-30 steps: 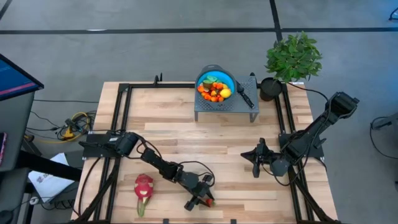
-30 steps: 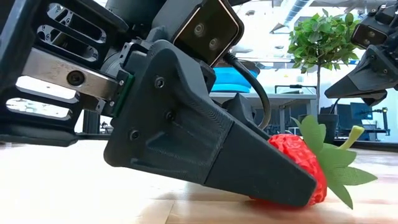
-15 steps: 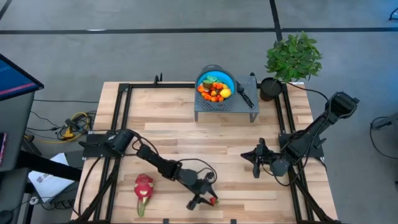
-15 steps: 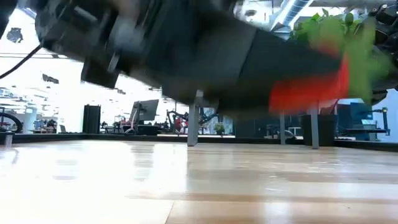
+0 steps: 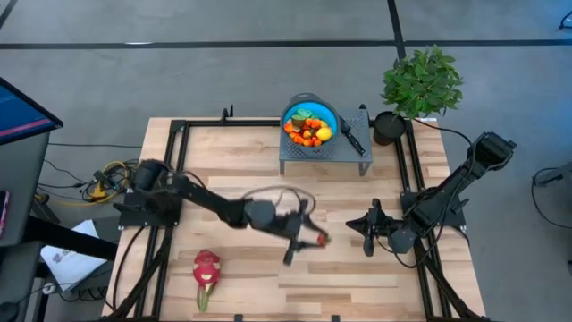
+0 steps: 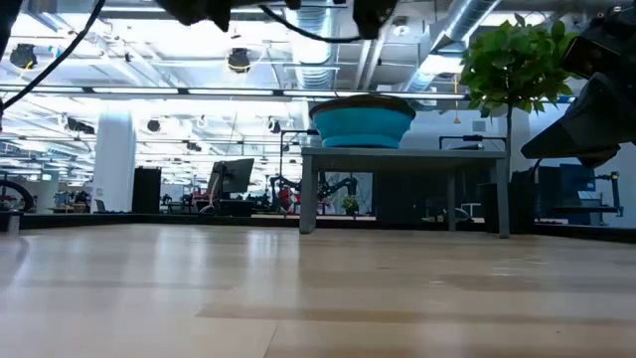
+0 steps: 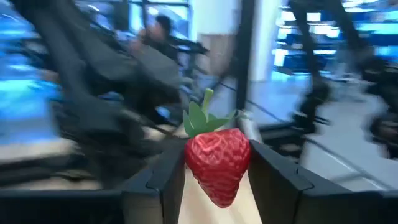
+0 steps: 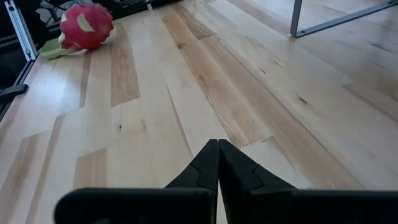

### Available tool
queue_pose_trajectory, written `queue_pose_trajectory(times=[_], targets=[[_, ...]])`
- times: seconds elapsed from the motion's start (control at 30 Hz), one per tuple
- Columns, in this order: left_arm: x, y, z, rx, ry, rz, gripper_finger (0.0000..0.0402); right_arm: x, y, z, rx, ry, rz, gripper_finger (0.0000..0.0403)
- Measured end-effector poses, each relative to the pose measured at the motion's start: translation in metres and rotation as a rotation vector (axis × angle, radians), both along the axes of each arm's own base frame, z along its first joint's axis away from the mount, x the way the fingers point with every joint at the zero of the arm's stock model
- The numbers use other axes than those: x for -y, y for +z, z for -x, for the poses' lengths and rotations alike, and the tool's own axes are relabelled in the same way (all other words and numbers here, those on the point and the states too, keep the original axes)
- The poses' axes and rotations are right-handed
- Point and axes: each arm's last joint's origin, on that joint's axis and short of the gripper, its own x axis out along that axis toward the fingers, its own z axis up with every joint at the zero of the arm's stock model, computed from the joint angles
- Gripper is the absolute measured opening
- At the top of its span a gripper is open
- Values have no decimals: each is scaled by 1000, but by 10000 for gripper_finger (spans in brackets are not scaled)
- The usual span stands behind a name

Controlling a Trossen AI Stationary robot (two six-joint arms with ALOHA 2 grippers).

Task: Pick & Place Fruit
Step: Put the strawberry into the strainer bowl

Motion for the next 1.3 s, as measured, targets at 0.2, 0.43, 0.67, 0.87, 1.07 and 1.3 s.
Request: queue_pose_trajectory(times=[0.2, 0.43, 0.67, 0.87, 1.07, 1.3], targets=[[-51, 40, 5, 111, 191, -101, 148, 0, 0, 0, 0, 0, 0, 0], [-116, 65, 12, 169, 413, -149, 147, 0, 0, 0, -3, 1, 6, 0], [-175, 66, 18, 158, 570, -155, 149, 0, 0, 0, -4, 2, 10, 0], [-204, 66, 24, 153, 644, -161, 151, 1, 0, 0, -4, 1, 12, 0], [-219, 65, 28, 146, 682, -166, 150, 1, 0, 0, -4, 1, 12, 0], [-241, 56, 33, 46, 735, -152, 152, 1, 0, 0, -4, 0, 12, 0]])
